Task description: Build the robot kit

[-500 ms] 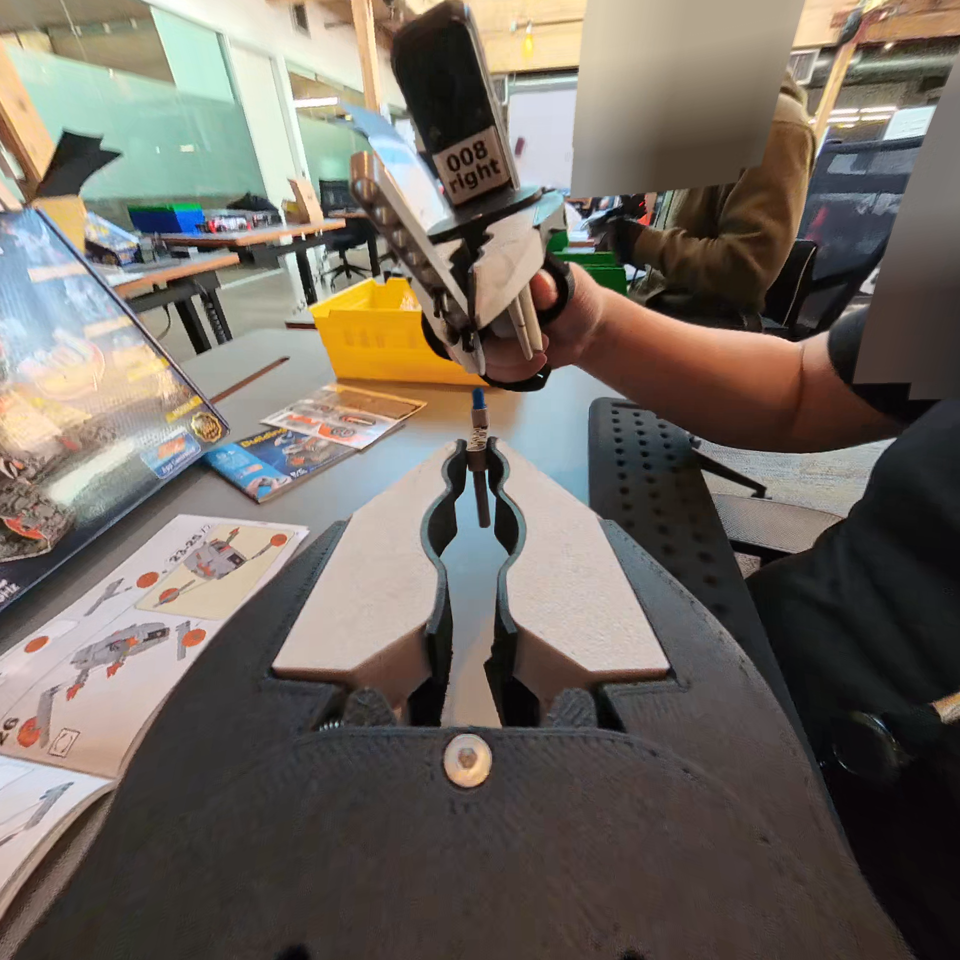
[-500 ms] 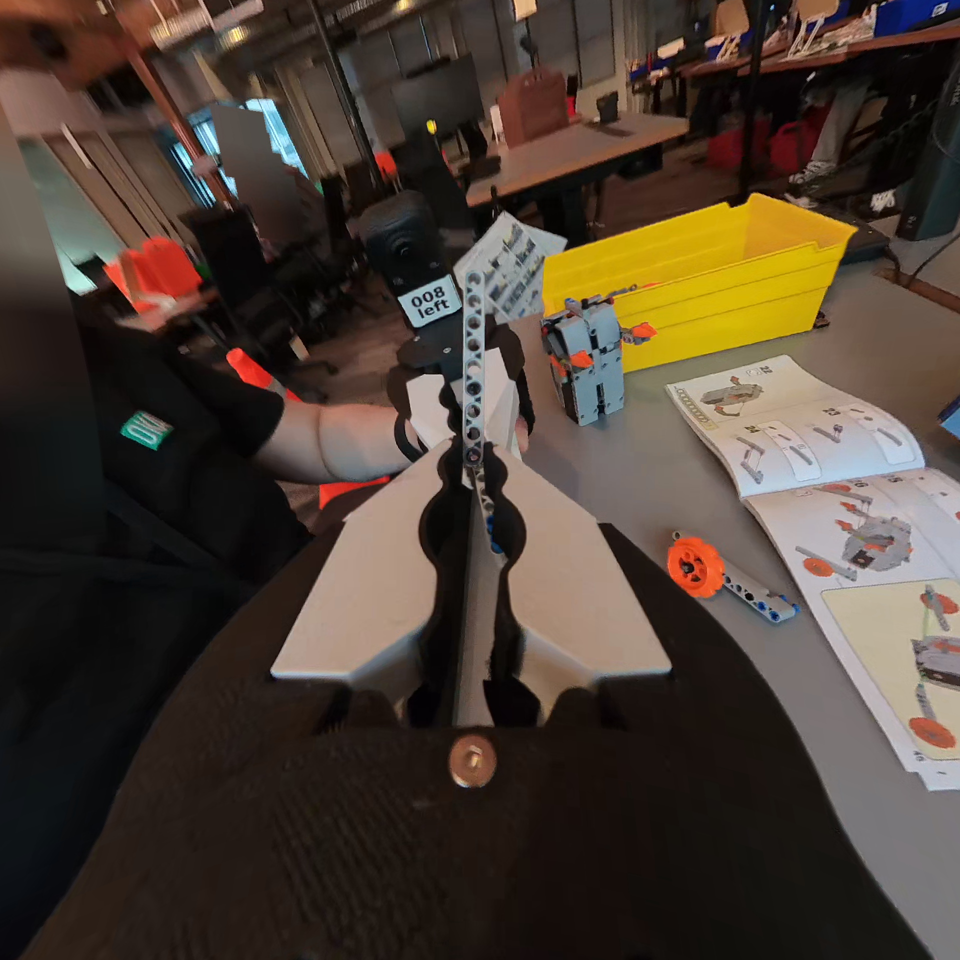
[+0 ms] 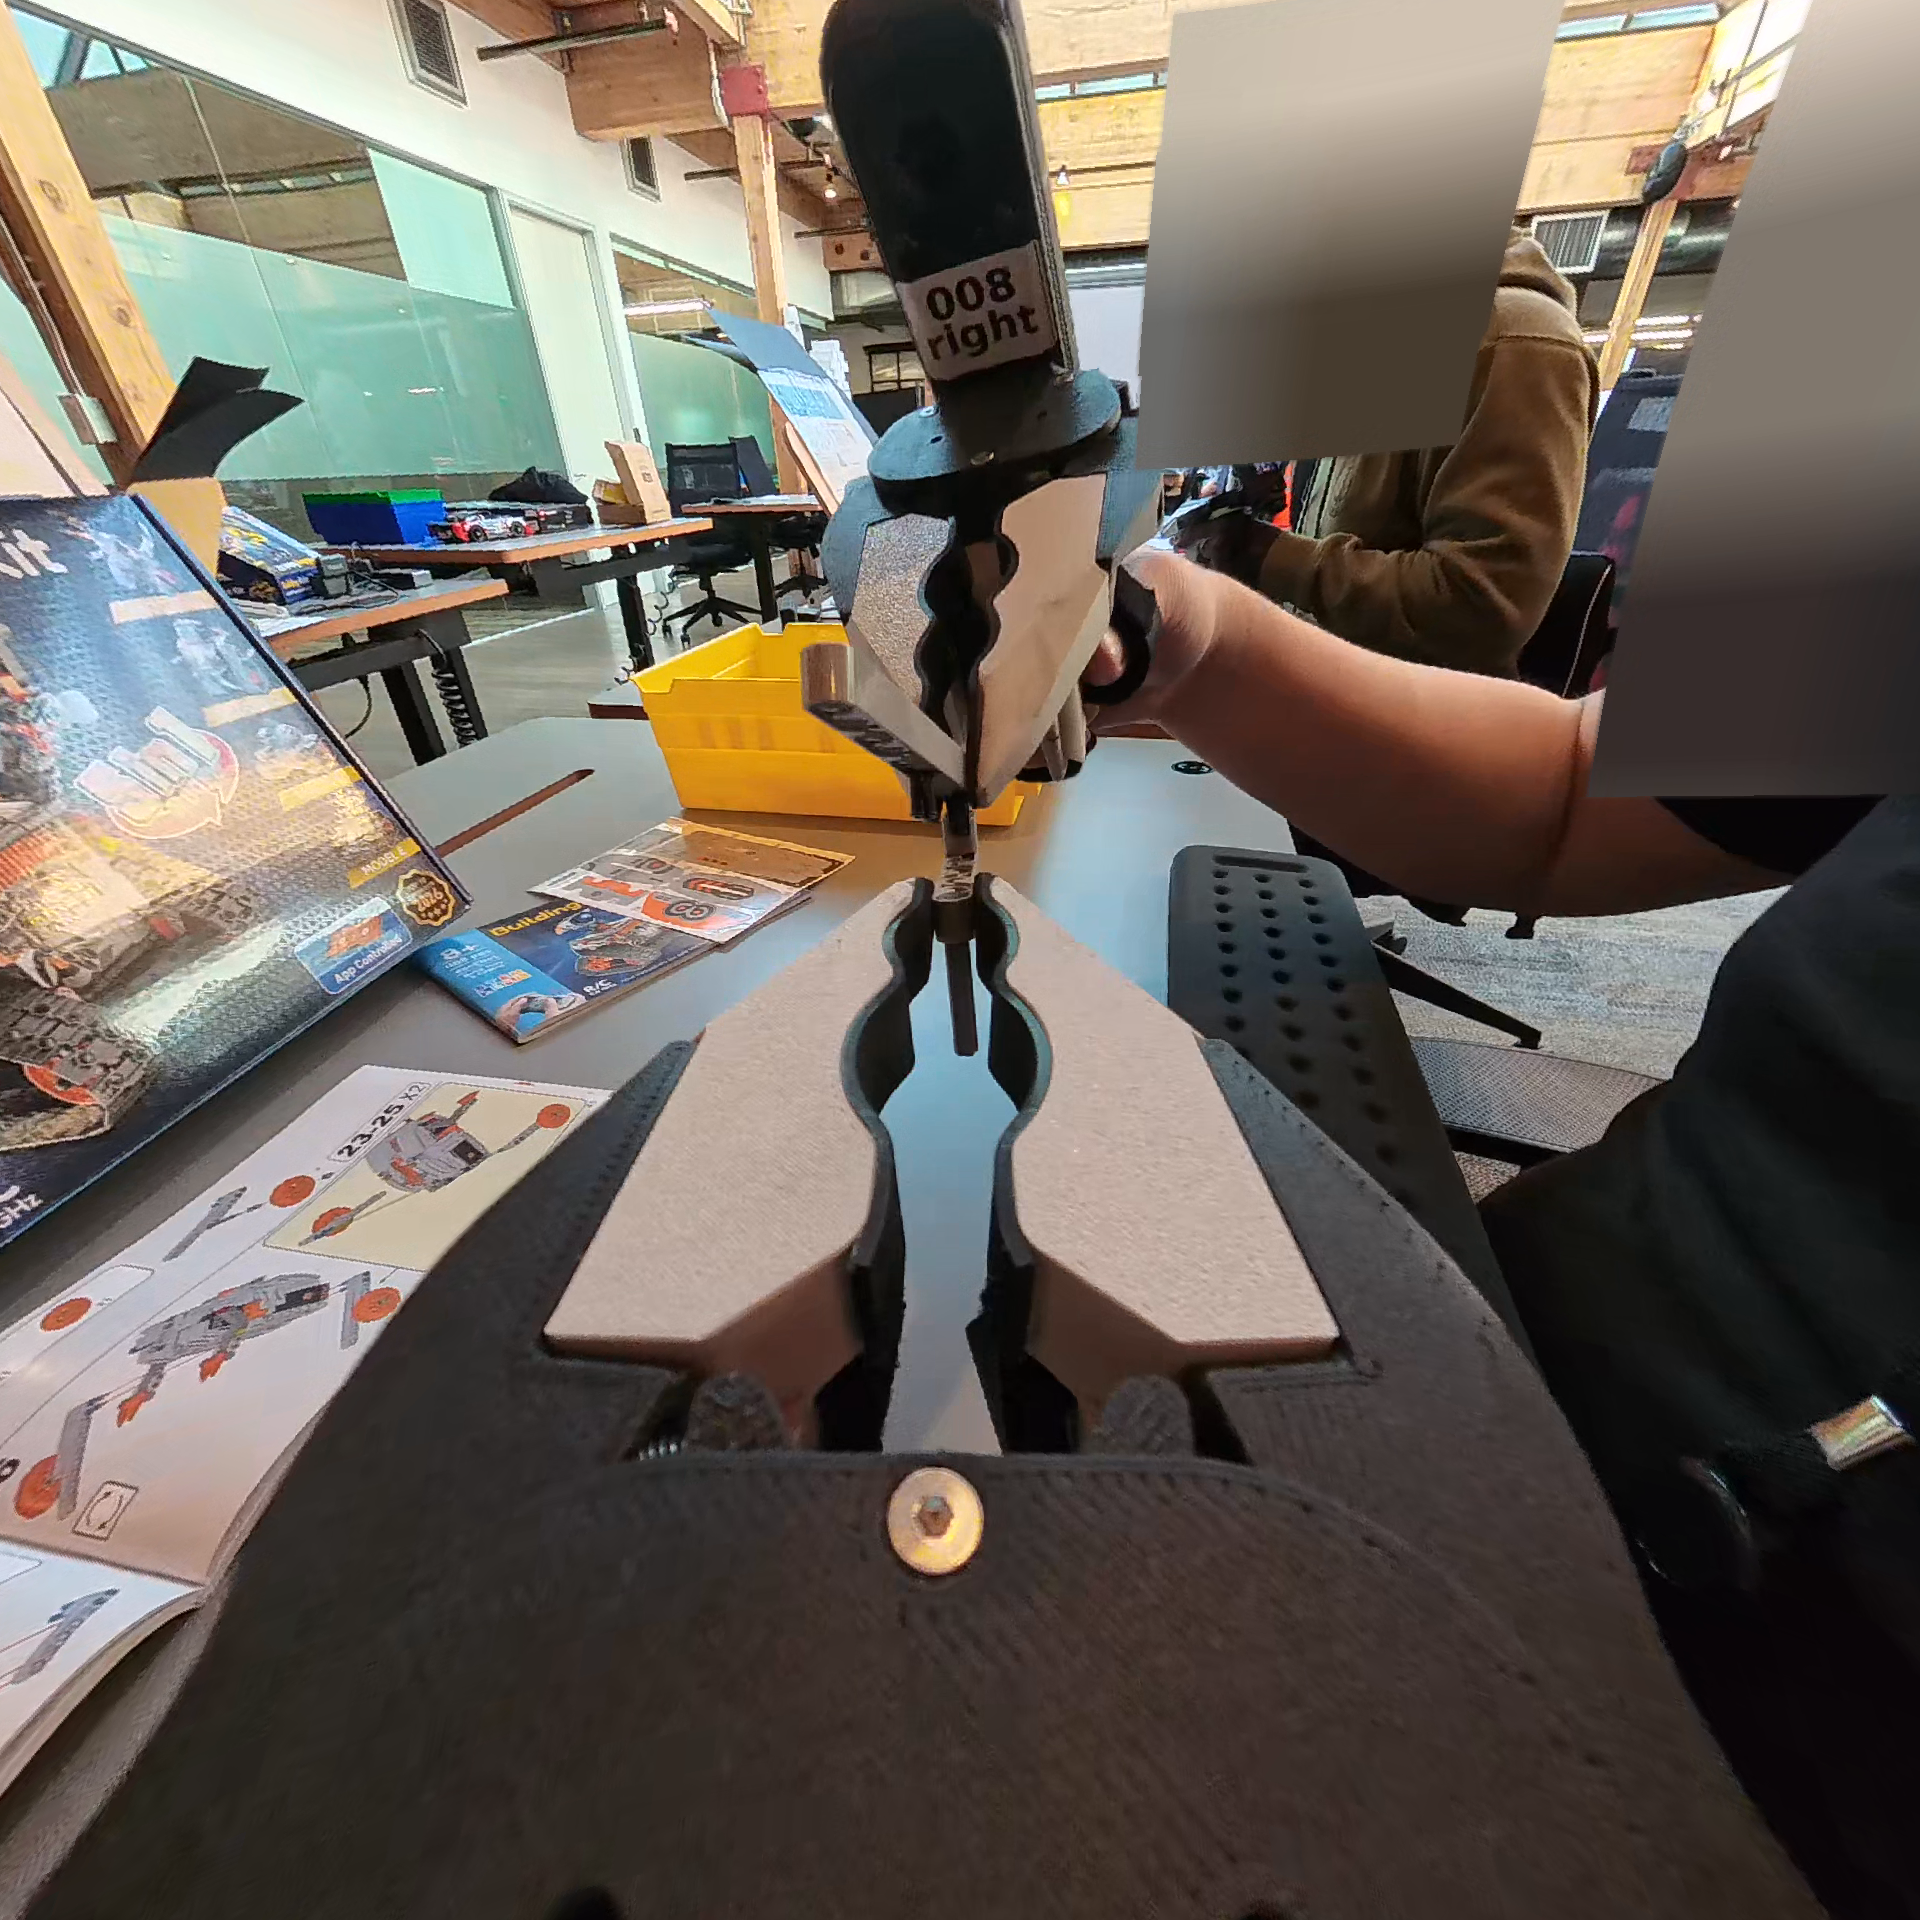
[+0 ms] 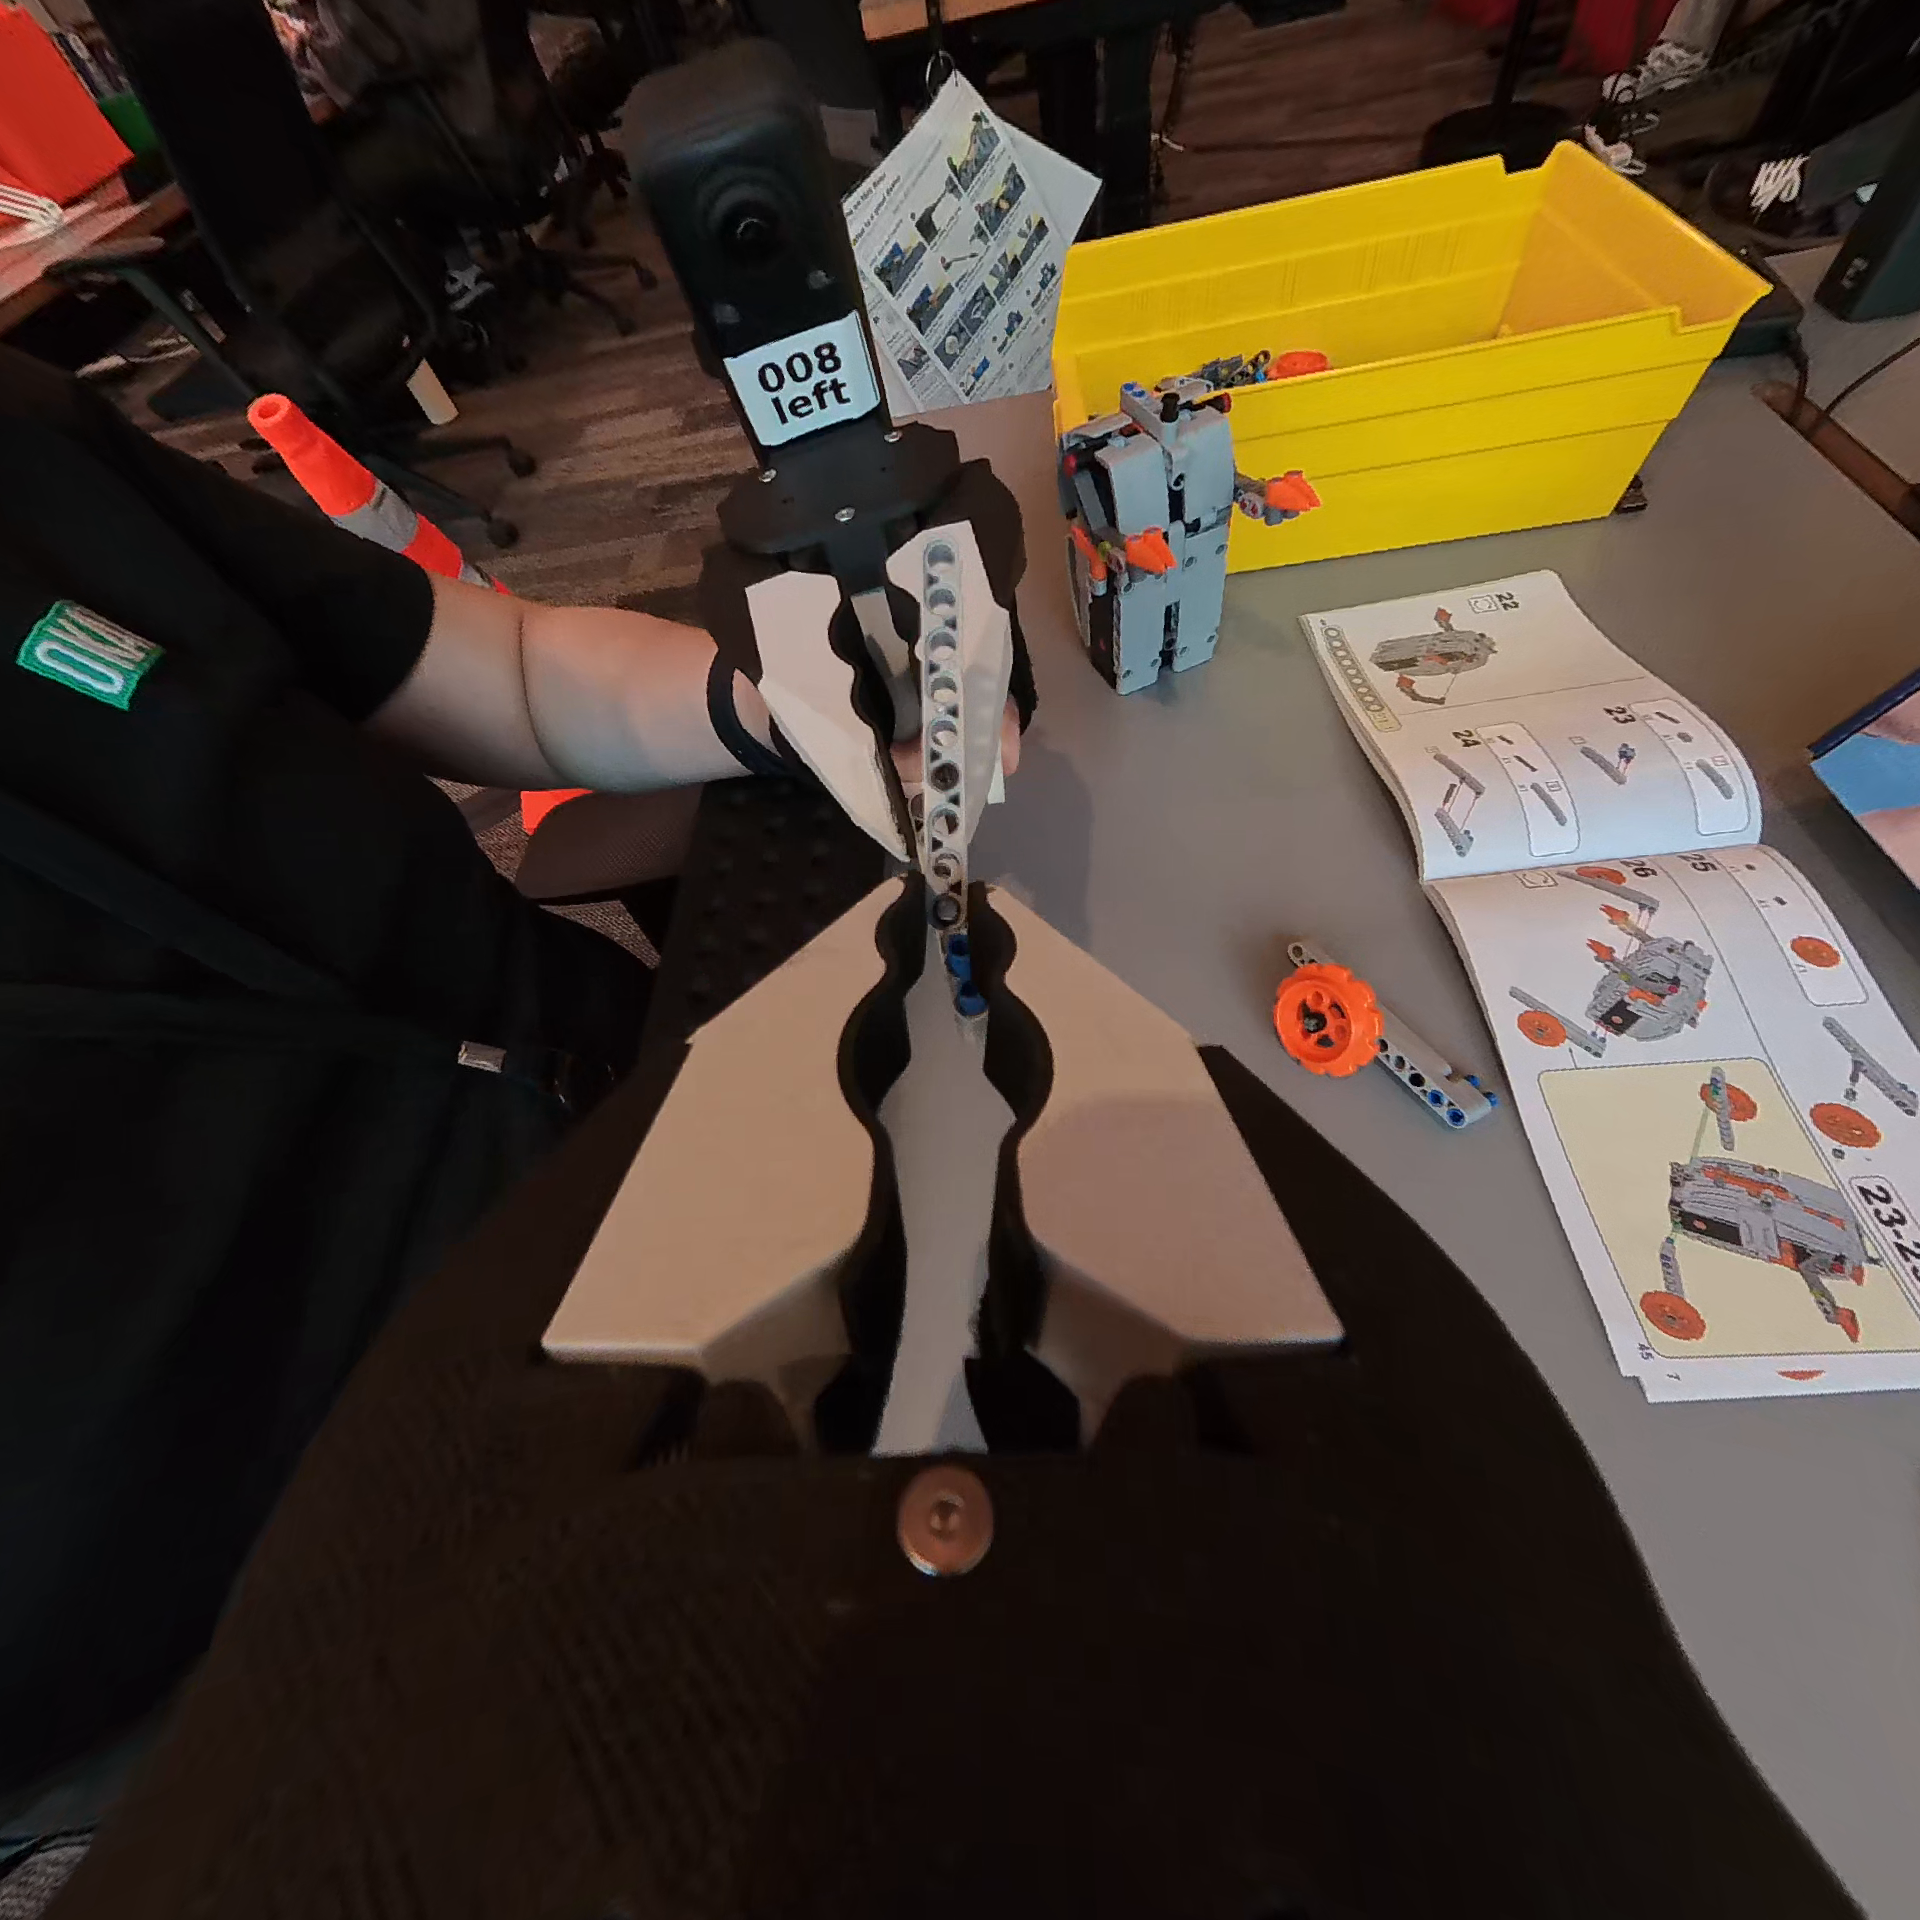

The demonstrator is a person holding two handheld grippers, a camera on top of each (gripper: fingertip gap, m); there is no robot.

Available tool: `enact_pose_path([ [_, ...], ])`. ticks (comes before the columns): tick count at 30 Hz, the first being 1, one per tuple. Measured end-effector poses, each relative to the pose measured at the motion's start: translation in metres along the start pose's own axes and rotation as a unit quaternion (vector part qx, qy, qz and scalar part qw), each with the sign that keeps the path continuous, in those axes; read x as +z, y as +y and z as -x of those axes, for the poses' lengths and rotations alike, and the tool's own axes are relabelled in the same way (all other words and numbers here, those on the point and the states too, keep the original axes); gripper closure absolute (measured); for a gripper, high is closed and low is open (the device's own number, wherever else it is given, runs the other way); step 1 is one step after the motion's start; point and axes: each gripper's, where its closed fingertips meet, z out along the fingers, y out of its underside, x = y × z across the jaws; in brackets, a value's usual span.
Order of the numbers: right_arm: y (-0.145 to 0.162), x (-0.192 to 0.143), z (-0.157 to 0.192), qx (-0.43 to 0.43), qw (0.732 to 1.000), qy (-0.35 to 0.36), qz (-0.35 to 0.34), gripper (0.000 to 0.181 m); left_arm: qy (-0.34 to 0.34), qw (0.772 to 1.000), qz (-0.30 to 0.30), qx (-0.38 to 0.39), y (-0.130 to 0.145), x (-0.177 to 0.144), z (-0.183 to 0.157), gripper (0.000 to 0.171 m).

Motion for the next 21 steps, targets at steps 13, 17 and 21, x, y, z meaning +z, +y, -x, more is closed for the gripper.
enact_pose_path([
  [13, 0.0060, 0.0050, -0.0016, -0.040, 0.995, 0.000, 0.097, 0.175, -0.001, 1.000, -0.001, -0.015, -0.0009, -0.0030, 0.0022, 0.166],
  [17, 0.0078, 0.0071, 0.0002, -0.050, 0.990, -0.006, 0.130, 0.174, 0.002, 1.000, -0.006, -0.012, -0.0035, -0.0047, 0.0008, 0.166],
  [21, 0.0064, 0.0083, 0.0012, -0.072, 0.985, -0.007, 0.157, 0.175, 0.003, 1.000, -0.011, -0.014, -0.0048, -0.0054, 0.0004, 0.166],
])
